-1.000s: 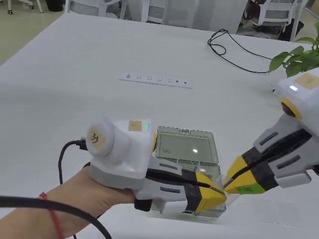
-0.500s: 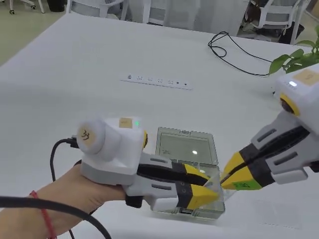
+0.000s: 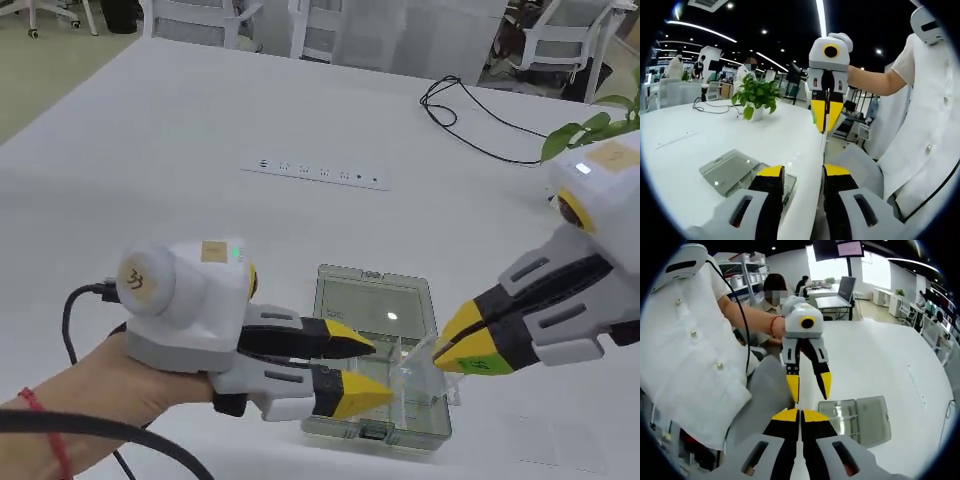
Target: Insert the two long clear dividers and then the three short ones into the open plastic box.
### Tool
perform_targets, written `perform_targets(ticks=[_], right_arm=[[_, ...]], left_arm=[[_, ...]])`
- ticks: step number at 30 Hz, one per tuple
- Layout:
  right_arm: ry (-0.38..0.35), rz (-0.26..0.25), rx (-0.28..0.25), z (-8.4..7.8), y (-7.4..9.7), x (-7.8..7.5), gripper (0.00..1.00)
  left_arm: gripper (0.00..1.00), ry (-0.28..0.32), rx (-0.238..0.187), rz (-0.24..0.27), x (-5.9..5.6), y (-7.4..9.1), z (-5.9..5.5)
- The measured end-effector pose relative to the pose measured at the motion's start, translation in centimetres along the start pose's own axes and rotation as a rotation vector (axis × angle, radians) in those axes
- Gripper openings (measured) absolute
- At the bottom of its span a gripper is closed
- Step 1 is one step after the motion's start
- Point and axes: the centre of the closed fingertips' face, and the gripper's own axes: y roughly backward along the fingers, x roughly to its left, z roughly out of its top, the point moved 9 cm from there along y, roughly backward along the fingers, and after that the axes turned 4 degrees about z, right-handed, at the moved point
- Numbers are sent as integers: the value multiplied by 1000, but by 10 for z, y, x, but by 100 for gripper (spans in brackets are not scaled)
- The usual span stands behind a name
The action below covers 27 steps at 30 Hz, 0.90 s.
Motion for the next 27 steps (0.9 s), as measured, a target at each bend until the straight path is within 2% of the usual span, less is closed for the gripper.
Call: perform_targets(ticks=[4, 12, 16, 22, 27], right_arm=[[-4, -18, -2, 0, -1, -5, 3], [-29, -70, -9, -1, -9, -19, 3], [-40, -84, -11, -2, -14, -27, 3], [-60, -111, -15, -6, -24, -44, 3], [-65, -133, -8, -10, -35, -56, 3]], left_arm=[[36, -2, 13, 31, 5, 6, -3], [57, -22, 38, 95, 16, 17, -12], [64, -23, 39, 105, 19, 21, -15], [75, -43, 65, 128, 24, 26, -21], [80, -35, 65, 136, 27, 29, -24]])
